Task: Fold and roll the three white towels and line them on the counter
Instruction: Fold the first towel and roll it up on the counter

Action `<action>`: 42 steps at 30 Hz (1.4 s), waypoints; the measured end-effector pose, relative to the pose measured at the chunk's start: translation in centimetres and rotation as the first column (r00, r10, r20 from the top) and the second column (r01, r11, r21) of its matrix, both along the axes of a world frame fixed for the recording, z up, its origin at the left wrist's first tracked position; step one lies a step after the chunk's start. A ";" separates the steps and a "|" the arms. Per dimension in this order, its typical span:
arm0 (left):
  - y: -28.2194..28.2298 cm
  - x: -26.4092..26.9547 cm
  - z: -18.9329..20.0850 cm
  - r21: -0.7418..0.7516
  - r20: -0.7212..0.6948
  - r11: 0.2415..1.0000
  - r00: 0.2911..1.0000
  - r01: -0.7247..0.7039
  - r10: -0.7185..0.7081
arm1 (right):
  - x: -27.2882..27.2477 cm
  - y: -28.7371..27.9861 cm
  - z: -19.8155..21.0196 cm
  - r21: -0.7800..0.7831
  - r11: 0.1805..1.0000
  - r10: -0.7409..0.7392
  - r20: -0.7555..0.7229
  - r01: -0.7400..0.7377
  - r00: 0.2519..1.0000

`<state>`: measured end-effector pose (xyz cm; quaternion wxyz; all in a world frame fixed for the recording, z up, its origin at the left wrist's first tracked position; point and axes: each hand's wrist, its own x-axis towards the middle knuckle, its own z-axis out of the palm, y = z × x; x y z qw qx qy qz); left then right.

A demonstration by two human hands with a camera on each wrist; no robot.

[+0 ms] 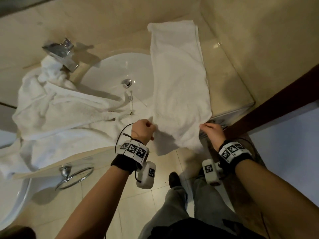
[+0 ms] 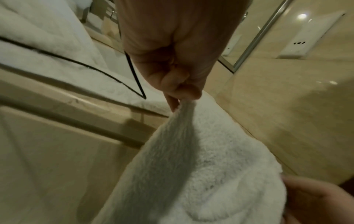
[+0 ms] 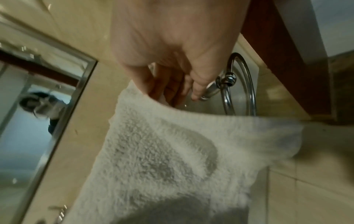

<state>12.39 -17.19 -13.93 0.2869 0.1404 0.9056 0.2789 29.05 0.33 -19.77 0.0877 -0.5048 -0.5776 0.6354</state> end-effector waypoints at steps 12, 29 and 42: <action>1.1 -2.3 0.3 0.075 0.076 0.981 0.982 -0.177 0.171 | 1.5 1.0 1.7 -0.458 0.889 -0.106 -0.242 -0.018 0.964; 1.2 0.6 -1.1 0.101 0.218 0.990 0.973 -0.101 0.077 | 2.8 2.0 2.0 0.204 0.957 0.166 0.191 -0.205 0.967; 2.6 0.4 -2.0 0.001 0.208 0.999 0.977 -0.047 0.046 | 2.0 1.2 2.2 0.227 0.974 -0.047 0.200 0.001 0.979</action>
